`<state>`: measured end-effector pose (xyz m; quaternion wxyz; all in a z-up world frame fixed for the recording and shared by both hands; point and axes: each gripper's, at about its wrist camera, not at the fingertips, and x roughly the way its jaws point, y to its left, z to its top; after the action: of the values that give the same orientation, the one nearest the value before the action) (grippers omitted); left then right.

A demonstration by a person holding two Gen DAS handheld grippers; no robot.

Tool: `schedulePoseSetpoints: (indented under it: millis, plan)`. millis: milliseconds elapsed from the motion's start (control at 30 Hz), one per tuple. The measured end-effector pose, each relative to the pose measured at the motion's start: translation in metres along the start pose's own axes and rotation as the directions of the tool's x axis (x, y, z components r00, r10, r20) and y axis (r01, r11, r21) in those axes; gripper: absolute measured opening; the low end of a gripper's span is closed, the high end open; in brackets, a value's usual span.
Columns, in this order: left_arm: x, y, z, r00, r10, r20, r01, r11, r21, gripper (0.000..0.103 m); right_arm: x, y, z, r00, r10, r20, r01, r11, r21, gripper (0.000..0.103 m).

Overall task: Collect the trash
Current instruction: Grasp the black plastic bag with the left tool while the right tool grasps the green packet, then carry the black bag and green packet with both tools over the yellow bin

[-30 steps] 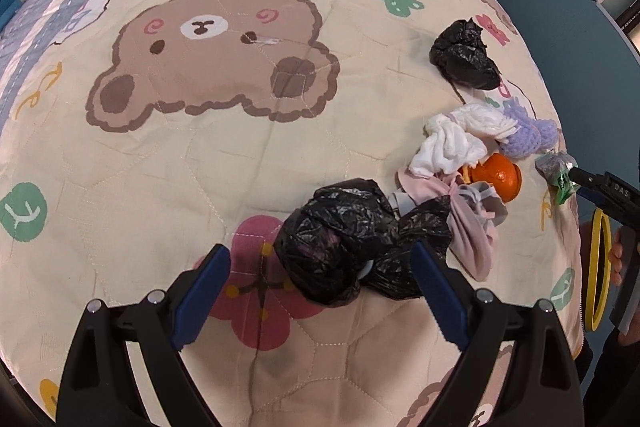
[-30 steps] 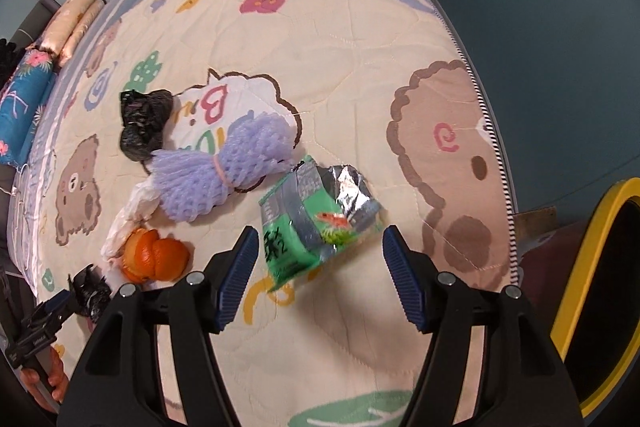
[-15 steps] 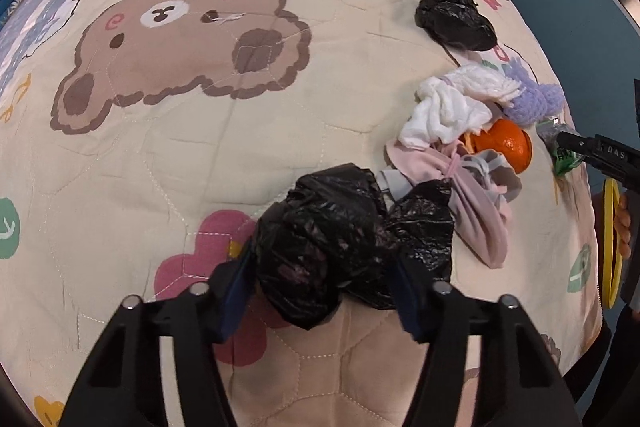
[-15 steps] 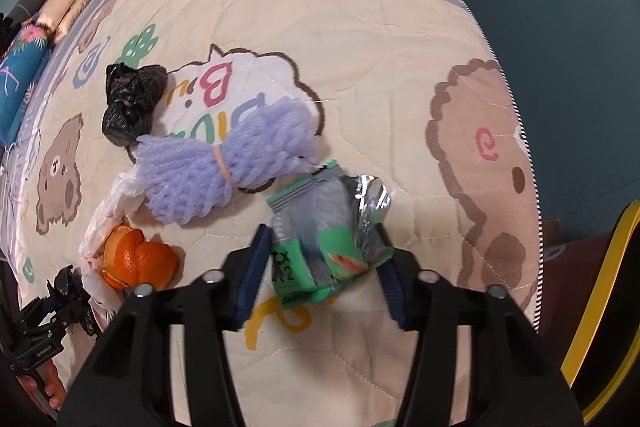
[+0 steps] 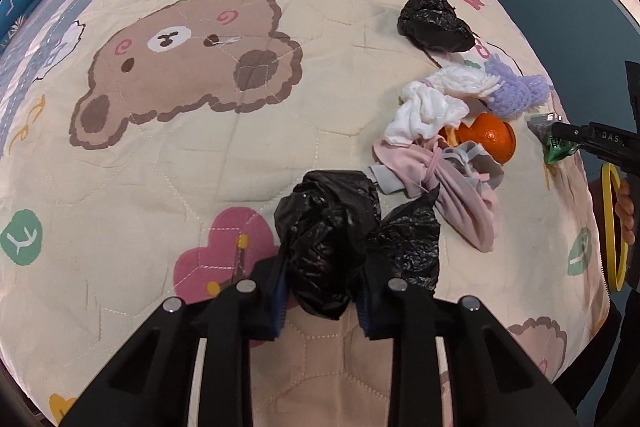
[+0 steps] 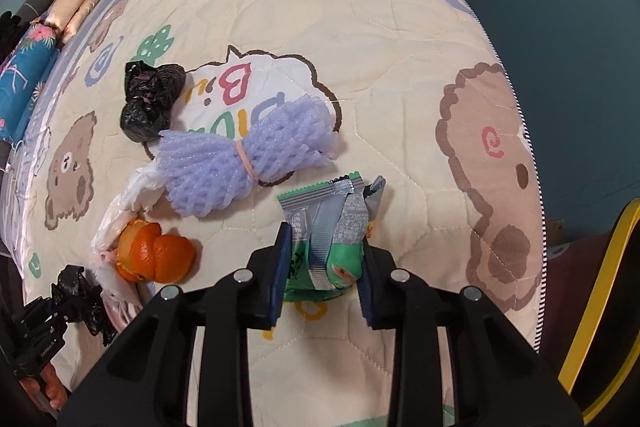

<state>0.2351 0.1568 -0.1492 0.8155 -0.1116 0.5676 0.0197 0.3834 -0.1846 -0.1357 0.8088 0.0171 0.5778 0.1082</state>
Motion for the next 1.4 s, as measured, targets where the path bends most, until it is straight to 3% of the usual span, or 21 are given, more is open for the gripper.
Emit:
schedulePoseSetpoints:
  millis: [333, 800, 1400]
  plan:
    - [-0.027, 0.010, -0.001, 0.999, -0.003, 0.033, 0.004, 1.000, -0.025, 0.025, -0.042, -0.006, -0.009, 0.999, 0.039, 0.028, -0.038, 0.999, -0.031, 0.028]
    - [-0.051, -0.011, 0.002, 0.998, -0.016, 0.061, 0.017, 1.000, -0.026, 0.025, -0.082, -0.026, -0.027, 0.997, 0.057, 0.056, -0.055, 0.998, -0.040, 0.028]
    - [-0.061, -0.096, 0.011, 0.994, -0.095, 0.055, 0.090, 0.992, 0.091, 0.025, -0.118, -0.081, -0.047, 0.994, 0.056, 0.091, -0.058, 0.998, 0.013, 0.028]
